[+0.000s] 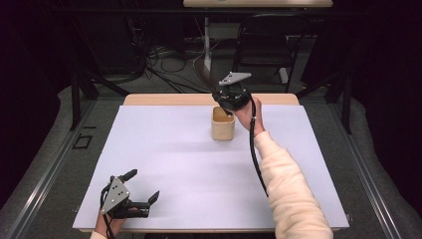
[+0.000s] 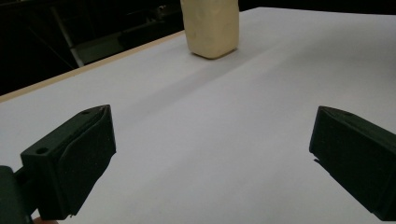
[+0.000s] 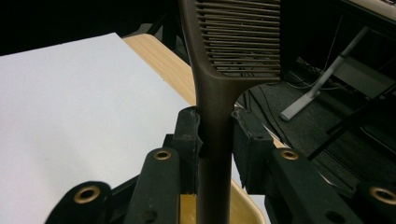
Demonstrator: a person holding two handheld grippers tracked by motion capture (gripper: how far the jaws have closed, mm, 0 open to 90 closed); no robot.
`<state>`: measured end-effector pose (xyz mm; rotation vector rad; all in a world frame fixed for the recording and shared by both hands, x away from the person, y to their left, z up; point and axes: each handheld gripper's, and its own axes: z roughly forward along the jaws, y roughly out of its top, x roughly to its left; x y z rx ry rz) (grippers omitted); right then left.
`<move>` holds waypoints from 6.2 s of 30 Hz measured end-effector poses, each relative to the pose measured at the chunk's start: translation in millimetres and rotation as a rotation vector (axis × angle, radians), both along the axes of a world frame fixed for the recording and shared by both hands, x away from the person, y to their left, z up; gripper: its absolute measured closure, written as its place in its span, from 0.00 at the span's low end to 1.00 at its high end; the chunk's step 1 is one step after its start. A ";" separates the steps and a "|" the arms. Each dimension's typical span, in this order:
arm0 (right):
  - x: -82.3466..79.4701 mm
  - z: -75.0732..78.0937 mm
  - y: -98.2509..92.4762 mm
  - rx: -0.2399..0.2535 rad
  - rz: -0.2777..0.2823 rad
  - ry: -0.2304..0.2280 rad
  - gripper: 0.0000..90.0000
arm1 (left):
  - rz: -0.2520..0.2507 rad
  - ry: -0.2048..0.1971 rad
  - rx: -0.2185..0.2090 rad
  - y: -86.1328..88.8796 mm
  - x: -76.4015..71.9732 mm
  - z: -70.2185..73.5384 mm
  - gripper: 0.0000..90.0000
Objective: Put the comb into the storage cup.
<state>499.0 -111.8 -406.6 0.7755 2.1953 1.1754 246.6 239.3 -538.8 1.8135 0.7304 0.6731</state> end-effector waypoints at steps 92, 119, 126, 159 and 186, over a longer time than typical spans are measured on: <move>14.0 -40.3 8.5 -0.068 0.018 0.094 0.80 | -0.001 -0.004 -0.002 -0.2 -0.2 0.4 0.00; 12.7 -47.6 5.2 -0.092 0.019 0.122 0.80 | 0.002 -0.005 -0.003 -0.3 -0.4 0.4 0.00; 11.9 -47.6 5.4 -0.093 0.023 0.120 0.80 | 0.003 -0.005 -0.001 -0.1 -0.5 0.5 0.00; 1.3 -40.0 6.4 -0.155 0.000 0.158 0.34 | 0.002 -0.005 0.001 -0.4 -0.7 0.6 0.00; -30.2 -19.2 -10.6 -0.103 0.102 0.201 0.03 | 0.002 -0.005 0.004 -1.3 0.8 0.8 0.00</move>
